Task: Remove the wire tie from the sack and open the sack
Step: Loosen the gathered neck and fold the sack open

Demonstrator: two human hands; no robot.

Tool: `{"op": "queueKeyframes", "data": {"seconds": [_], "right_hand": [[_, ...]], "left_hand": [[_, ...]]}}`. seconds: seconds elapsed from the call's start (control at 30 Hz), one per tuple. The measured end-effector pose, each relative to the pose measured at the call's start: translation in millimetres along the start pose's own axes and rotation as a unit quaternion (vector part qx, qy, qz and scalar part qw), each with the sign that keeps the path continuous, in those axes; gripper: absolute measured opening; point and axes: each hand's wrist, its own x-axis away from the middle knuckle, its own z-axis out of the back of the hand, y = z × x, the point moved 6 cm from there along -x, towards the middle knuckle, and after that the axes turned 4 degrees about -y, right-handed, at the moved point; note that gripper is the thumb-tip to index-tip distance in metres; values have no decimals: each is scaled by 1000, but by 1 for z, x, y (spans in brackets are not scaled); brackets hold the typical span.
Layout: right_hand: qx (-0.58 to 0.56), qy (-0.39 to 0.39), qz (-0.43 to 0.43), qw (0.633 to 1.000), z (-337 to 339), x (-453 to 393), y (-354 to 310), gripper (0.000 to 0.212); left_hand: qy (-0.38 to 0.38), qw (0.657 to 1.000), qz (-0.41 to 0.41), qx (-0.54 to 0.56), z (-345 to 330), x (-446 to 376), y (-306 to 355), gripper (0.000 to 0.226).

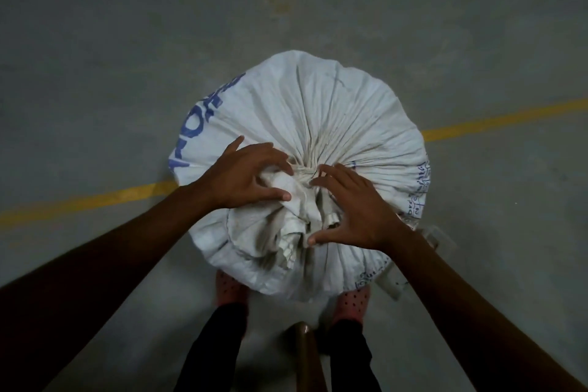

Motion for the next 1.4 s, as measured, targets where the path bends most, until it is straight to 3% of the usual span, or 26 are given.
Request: {"op": "queueKeyframes", "data": {"seconds": [0.17,0.3,0.43,0.57,0.73,0.9,1.03,1.13,1.2,1.3,1.4], "right_hand": [[-12,73,43,996,4,-1,-2,42],[-74,121,50,989,13,-4,8,21],[-102,184,-35,977,34,-12,23,20],[-158,182,-92,966,54,-33,39,16],[-201,126,-107,966,73,-52,42,16],[-222,129,-141,956,67,-51,44,14],[-170,257,-173,935,81,-40,39,20],[-146,368,-103,913,97,-23,4,17],[-111,365,-7,924,98,-14,-27,13],[-18,240,138,961,82,-11,-58,5],[95,103,212,967,62,-20,-58,16]], "left_hand": [[66,996,-30,45,4,-9,6,44],[119,988,-51,78,17,-18,15,37],[172,979,-45,105,30,-26,22,32],[213,973,-28,87,38,-31,26,45],[162,982,-29,97,31,-40,34,63],[137,983,-5,119,25,-49,32,40],[168,977,18,129,29,-61,33,45],[206,968,41,137,39,-74,28,47],[220,964,53,143,45,-83,24,51],[217,964,47,148,56,-96,26,58],[211,966,45,140,65,-103,29,53]]}}
